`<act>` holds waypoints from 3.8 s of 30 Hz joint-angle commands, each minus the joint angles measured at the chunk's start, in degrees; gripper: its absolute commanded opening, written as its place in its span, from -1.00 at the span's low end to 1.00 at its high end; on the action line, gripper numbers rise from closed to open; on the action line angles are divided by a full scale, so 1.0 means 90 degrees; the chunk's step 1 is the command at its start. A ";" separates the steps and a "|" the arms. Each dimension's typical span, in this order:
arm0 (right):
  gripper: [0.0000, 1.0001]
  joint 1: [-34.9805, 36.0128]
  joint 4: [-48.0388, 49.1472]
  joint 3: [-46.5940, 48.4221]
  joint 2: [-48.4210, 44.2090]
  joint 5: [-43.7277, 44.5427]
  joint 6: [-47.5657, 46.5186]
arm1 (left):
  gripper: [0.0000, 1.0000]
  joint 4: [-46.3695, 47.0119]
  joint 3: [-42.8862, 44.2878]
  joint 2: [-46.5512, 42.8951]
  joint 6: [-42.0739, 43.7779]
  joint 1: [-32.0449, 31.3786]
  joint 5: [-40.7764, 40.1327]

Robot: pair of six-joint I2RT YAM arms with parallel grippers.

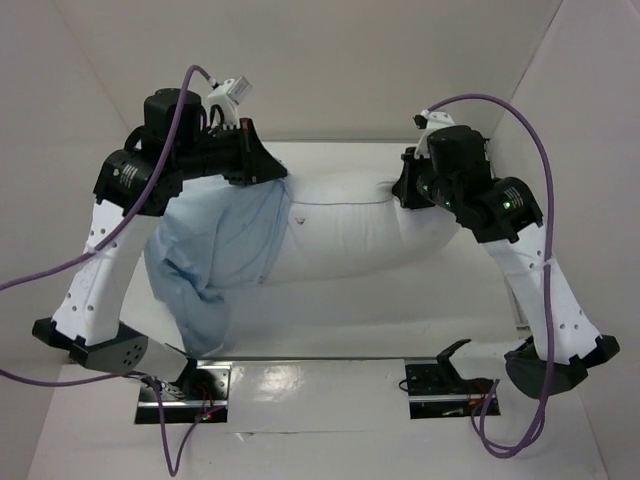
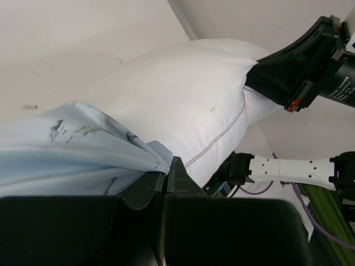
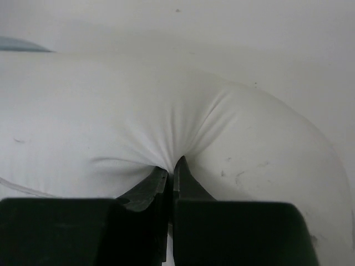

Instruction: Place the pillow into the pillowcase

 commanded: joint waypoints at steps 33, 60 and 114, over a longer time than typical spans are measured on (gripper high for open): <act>0.99 -0.2415 0.2580 -0.1818 0.1680 0.0985 0.0834 | -0.85 0.1575 -0.2271 0.0824 0.1032 0.0109 -0.4341; 0.99 -0.2826 0.2405 -0.2708 0.1357 0.0339 0.0796 | -0.10 0.1830 -0.2273 0.2483 0.0504 0.0108 -0.5925; -1.00 -0.1517 0.5422 -0.4338 0.0958 -0.2444 0.3286 | 0.35 0.1480 0.1214 0.3442 0.0337 -0.0401 -0.0105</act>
